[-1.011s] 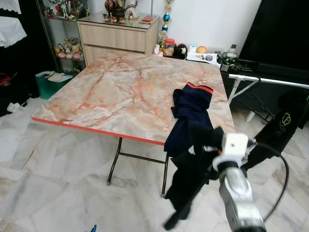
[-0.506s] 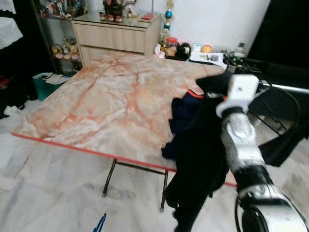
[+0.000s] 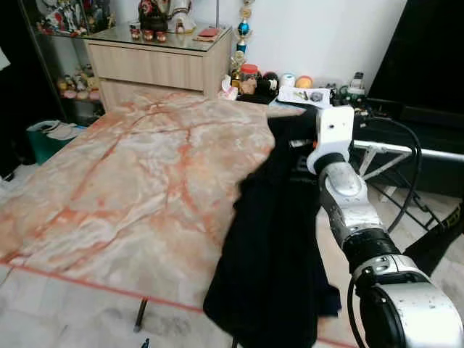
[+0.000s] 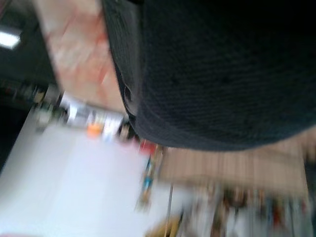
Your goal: Hang hanger
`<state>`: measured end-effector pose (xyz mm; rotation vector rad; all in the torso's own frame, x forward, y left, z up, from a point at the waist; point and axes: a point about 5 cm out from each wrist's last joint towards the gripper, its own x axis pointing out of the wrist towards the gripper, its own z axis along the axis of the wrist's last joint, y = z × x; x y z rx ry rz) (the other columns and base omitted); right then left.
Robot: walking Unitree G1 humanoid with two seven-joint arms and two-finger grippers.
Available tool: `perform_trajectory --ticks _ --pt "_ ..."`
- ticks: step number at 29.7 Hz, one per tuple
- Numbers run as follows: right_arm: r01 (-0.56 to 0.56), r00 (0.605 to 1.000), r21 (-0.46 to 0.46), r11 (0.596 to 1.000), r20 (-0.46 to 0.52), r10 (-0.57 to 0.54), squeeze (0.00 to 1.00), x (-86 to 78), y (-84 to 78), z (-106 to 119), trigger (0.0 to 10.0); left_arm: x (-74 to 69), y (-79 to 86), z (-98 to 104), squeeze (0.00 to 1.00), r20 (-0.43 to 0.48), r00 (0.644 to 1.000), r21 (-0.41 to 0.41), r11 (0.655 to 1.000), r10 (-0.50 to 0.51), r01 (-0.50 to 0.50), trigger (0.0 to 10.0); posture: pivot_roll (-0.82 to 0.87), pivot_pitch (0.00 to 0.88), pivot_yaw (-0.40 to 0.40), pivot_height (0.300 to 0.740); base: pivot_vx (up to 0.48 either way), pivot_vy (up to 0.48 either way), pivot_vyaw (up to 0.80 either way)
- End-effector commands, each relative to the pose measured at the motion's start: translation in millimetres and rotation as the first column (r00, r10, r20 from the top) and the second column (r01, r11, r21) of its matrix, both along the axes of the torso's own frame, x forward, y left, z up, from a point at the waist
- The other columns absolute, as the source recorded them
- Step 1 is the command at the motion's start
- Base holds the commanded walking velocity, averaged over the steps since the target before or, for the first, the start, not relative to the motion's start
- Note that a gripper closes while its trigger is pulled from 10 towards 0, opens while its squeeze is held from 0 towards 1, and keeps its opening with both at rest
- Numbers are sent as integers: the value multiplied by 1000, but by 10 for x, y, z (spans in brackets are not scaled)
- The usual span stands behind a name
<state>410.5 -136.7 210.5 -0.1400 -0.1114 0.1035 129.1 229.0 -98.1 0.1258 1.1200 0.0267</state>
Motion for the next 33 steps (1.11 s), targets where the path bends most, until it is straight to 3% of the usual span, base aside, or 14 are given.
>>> perform_trajectory --ticks 1,9,10,15,17,18,23,29,30,32,33 --pt "-18 989 -35 999 -145 12 0 -57 -1 -338 10000 -167 23 -49 0 -63 998 1 1000 -7 7 10000 165 0 -48 740 0 0 0" --pt "-25 975 -26 999 -223 19 0 -221 -121 -709 10000 -223 35 -62 0 -81 997 -6 1000 -11 10 10000 162 0 -51 740 0 0 0" --pt "-4 978 0 1000 -211 4 1000 -252 -170 -728 10000 -231 34 -64 0 -83 996 -9 1000 -12 12 10000 164 0 -51 740 0 0 0" --pt "14 989 16 1000 -144 -11 1000 -331 -214 -707 10000 -243 39 -65 0 -83 996 -7 1000 -11 11 10000 167 0 -56 740 0 0 0" --pt "-1 994 24 1000 -111 4 1000 -519 -226 -768 10000 -255 50 -66 0 -85 996 3 1000 -9 10 10000 171 0 -58 740 0 0 0" --pt "-1 994 24 1000 -111 4 1000 -519 -226 -768 10000 -255 50 -66 0 -85 996 3 1000 -9 10 10000 171 0 -58 740 0 0 0" --pt "-20 984 17 1000 -178 23 1000 -808 -304 -944 10000 -255 61 -63 0 -86 996 2 1000 -12 12 10000 160 0 -56 740 0 0 0" --pt "15 987 37 999 -163 -8 1000 -986 -399 -918 10000 -241 69 -58 0 -79 997 3 1000 -9 10 10000 161 0 -61 740 0 0 0" --pt "24 994 77 997 -113 -16 1000 -1093 -397 -879 10000 -237 69 -56 0 -75 997 6 1000 -5 5 10000 157 0 -63 740 0 0 0" --pt "28 995 89 996 -101 -19 1000 -1139 -393 -868 10000 -235 68 -56 0 -74 997 7 1000 -3 4 10000 157 0 -63 740 0 0 0" --pt "42 994 92 995 -107 -32 490 -1191 -394 -889 10000 -230 64 -56 0 -73 997 10 1000 -7 8 10000 157 0 -63 740 0 0 0"
